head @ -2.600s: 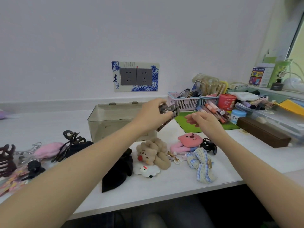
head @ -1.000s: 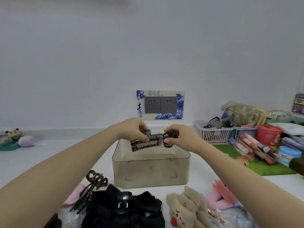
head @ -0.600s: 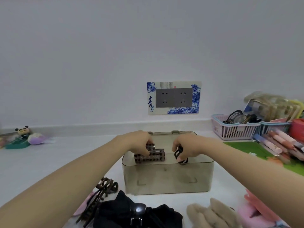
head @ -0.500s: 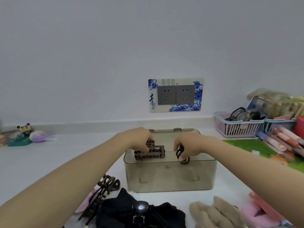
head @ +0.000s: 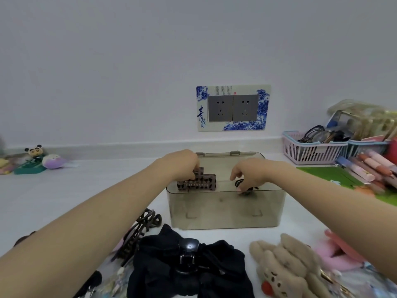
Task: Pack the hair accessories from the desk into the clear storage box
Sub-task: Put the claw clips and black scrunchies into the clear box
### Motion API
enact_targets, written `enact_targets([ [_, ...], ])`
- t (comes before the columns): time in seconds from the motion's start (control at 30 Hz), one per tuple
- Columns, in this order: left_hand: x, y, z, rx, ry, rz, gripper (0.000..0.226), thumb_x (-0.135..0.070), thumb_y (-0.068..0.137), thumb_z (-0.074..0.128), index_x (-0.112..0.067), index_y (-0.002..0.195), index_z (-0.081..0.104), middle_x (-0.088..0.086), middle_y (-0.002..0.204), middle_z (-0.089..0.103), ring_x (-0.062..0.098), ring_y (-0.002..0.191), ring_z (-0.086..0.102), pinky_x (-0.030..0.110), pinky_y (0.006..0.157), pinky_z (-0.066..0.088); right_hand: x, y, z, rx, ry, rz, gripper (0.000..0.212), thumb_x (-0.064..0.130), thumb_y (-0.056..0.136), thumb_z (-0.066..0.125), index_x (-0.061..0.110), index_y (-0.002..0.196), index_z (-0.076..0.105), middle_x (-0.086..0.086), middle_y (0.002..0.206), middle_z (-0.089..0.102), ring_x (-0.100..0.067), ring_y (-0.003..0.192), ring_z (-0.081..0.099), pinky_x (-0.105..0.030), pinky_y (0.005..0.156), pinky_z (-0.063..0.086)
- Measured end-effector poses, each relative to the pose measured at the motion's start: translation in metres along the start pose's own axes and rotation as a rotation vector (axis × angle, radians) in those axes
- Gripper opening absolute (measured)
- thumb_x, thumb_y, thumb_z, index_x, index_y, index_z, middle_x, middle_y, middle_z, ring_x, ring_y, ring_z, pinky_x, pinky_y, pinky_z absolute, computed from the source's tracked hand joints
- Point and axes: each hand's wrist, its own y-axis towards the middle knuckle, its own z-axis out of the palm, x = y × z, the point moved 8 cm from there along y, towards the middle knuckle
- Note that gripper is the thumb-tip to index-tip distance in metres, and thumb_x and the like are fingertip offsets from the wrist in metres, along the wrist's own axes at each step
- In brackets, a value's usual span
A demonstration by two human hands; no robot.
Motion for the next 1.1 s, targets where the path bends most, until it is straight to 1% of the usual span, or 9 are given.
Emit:
enact_targets([
  [0.07,-0.004,-0.009,-0.006,-0.024,-0.031,-0.004,0.035,-0.021,0.09,0.057,-0.012,0.124,0.058,0.01,0.125,0.057,0.028,0.11,0.056,0.036,0.086,0.047,0.002,-0.005,-0.004,-0.02,-0.021,0.01,0.044,0.029,0.085,0.061,0.023,0.128,0.054,-0.001,0.131,0.055,-0.021,0.118,0.052,-0.028,0.095,0.041],
  [0.17,-0.01,-0.024,-0.02,-0.082,-0.095,-0.001,0.04,-0.024,0.091,0.056,-0.016,0.13,0.053,0.008,0.132,0.05,0.027,0.114,0.055,0.034,0.089,0.044,0.007,-0.019,-0.015,-0.092,-0.038,0.016,0.043,0.034,0.085,0.062,0.023,0.126,0.055,0.0,0.132,0.054,-0.022,0.12,0.05,-0.033,0.1,0.041],
  [0.4,-0.037,-0.107,-0.057,-0.313,-0.297,0.088,0.021,-0.028,0.089,0.057,-0.023,0.107,0.067,-0.001,0.109,0.058,0.012,0.091,0.06,0.029,0.083,0.046,0.051,-0.089,-0.047,-0.377,0.198,-0.183,0.024,0.035,0.083,0.062,0.032,0.106,0.066,0.011,0.108,0.066,-0.008,0.1,0.057,-0.026,0.086,0.045],
  [0.5,-0.043,-0.149,-0.055,-0.305,-0.407,0.125,0.01,-0.029,0.086,0.061,-0.026,0.091,0.07,-0.008,0.096,0.063,0.0,0.077,0.054,0.023,0.077,0.045,0.074,-0.124,-0.048,-0.464,0.303,-0.272,0.016,0.034,0.081,0.063,0.035,0.097,0.069,0.023,0.089,0.064,0.0,0.09,0.06,-0.024,0.084,0.047],
  [0.63,-0.047,-0.187,-0.017,-0.03,-0.495,0.114,0.027,-0.044,0.081,0.065,-0.035,0.107,0.066,-0.019,0.107,0.062,-0.001,0.096,0.058,0.022,0.086,0.046,0.105,-0.146,-0.025,-0.321,0.436,-0.377,0.017,0.034,0.081,0.067,0.028,0.097,0.071,0.02,0.084,0.066,0.011,0.077,0.057,-0.003,0.068,0.042],
  [0.73,-0.056,-0.201,0.009,0.123,-0.496,0.172,0.056,-0.044,0.078,0.069,-0.044,0.13,0.046,-0.03,0.115,0.053,-0.006,0.106,0.051,0.014,0.093,0.04,0.118,-0.146,0.002,-0.147,0.369,-0.37,0.035,0.044,0.079,0.067,0.034,0.112,0.064,0.018,0.105,0.066,0.008,0.086,0.056,0.0,0.068,0.04],
  [0.83,-0.059,-0.203,0.021,0.093,-0.511,0.18,0.078,-0.039,0.075,0.074,-0.047,0.139,0.031,-0.044,0.112,0.042,-0.018,0.101,0.044,0.001,0.086,0.032,0.121,-0.144,0.017,-0.077,0.362,-0.355,0.052,0.043,0.077,0.069,0.031,0.125,0.054,0.013,0.118,0.063,0.001,0.103,0.056,-0.003,0.077,0.039],
  [0.93,-0.053,-0.194,0.03,0.006,-0.508,0.111,0.073,-0.039,0.073,0.074,-0.042,0.136,0.037,-0.024,0.127,0.053,-0.002,0.113,0.05,0.017,0.095,0.04,0.121,-0.142,0.023,-0.063,0.367,-0.323,0.057,0.043,0.076,0.071,0.03,0.128,0.052,0.009,0.12,0.063,-0.005,0.109,0.057,-0.016,0.088,0.043],
  [1.1,-0.048,-0.185,0.028,-0.056,-0.577,0.031,0.067,-0.035,0.067,0.08,-0.036,0.126,0.051,-0.011,0.108,0.061,0.007,0.099,0.058,0.024,0.089,0.045,0.12,-0.133,0.029,-0.061,0.389,-0.268,0.06,0.041,0.075,0.072,0.027,0.129,0.051,0.005,0.114,0.063,-0.008,0.094,0.057,-0.021,0.085,0.044],
])
